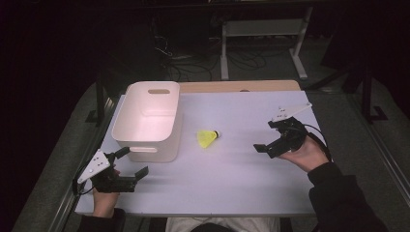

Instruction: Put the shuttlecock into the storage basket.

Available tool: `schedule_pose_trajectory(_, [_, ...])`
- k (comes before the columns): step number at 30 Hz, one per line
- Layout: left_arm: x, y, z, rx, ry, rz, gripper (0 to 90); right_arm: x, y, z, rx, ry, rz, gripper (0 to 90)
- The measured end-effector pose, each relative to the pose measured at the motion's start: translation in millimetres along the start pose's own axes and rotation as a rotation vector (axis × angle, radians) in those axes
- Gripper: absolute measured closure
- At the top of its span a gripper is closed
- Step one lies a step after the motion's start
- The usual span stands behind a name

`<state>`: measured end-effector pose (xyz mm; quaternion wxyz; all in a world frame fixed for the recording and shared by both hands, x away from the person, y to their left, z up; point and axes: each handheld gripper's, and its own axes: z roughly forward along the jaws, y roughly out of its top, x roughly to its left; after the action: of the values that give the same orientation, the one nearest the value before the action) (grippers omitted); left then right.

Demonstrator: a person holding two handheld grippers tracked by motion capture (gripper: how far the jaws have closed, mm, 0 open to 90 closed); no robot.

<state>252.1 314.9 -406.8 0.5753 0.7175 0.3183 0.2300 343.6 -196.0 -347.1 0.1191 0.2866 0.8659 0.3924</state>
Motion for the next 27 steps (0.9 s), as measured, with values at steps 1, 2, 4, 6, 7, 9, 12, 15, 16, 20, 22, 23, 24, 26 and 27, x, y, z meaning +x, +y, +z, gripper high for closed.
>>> schedule_pose_trajectory(1, [0.0, 0.0, 0.0, 0.0, 0.0, 0.0, 0.0, 0.0, 0.8, 0.9, 0.004, 0.001, -0.001, 0.0])
schedule_pose_trajectory(2, [0.0, 0.0, 0.0, 0.0, 0.0, 0.0, 0.0, 0.0, 1.6, 1.8, 0.005, 0.004, -0.003, 0.0])
schedule_pose_trajectory(4, [0.0, 0.0, 0.1, 0.0, 0.0, 0.0, 0.0, -0.1, 3.4, 3.4, 0.007, 0.007, -0.006, 0.0])
schedule_pose_trajectory(6, [0.0, 0.0, 0.0, 0.0, 0.0, 0.0, 0.0, -0.1, 5.4, 4.8, 0.008, 0.011, -0.01, 0.0])
schedule_pose_trajectory(7, [0.0, 0.0, 0.0, 0.0, 0.0, 0.0, 0.0, -0.2, 6.4, 5.5, 0.009, 0.011, -0.012, 0.0])
schedule_pose_trajectory(9, [0.0, 0.0, 0.0, 0.001, -0.001, 0.001, 0.0, -0.2, 8.2, 6.9, 0.011, 0.014, -0.012, 0.0])
schedule_pose_trajectory(12, [0.0, 0.0, -0.1, 0.0, -0.001, 0.0, 0.0, 0.0, 10.4, 9.2, 0.017, 0.016, -0.018, 0.0])
schedule_pose_trajectory(15, [-0.1, 0.0, 0.0, 0.0, -0.002, 0.0, 0.0, 0.4, 12.0, 11.6, 0.025, 0.02, -0.023, 0.0])
schedule_pose_trajectory(16, [0.0, 0.0, -0.1, 0.0, -0.001, 0.001, 0.0, 0.6, 12.6, 12.3, 0.026, 0.022, -0.022, 0.0])
schedule_pose_trajectory(20, [0.0, 0.0, 0.0, 0.0, -0.002, 0.001, 0.0, 0.5, 15.4, 14.9, 0.032, 0.03, -0.026, 0.0])
schedule_pose_trajectory(22, [0.0, 0.0, 0.0, 0.0, -0.002, 0.0, 0.0, 0.3, 17.0, 16.7, 0.033, 0.034, -0.032, 0.0])
schedule_pose_trajectory(23, [0.0, 0.0, -0.1, 0.0, -0.001, 0.001, 0.0, 0.7, 17.8, 17.8, 0.034, 0.036, -0.029, 0.0])
schedule_pose_trajectory(24, [0.0, 0.0, -0.2, 0.0, -0.001, 0.0, 0.0, 0.6, 18.5, 18.9, 0.035, 0.038, -0.034, 0.0])
schedule_pose_trajectory(26, [0.0, 0.0, -0.1, 0.0, -0.002, 0.001, 0.0, 1.0, 19.9, 21.1, 0.039, 0.044, -0.038, 0.0])
schedule_pose_trajectory(27, [0.0, 0.0, -0.1, 0.0, -0.002, 0.001, 0.0, 1.3, 20.7, 22.2, 0.042, 0.045, -0.04, 0.0])
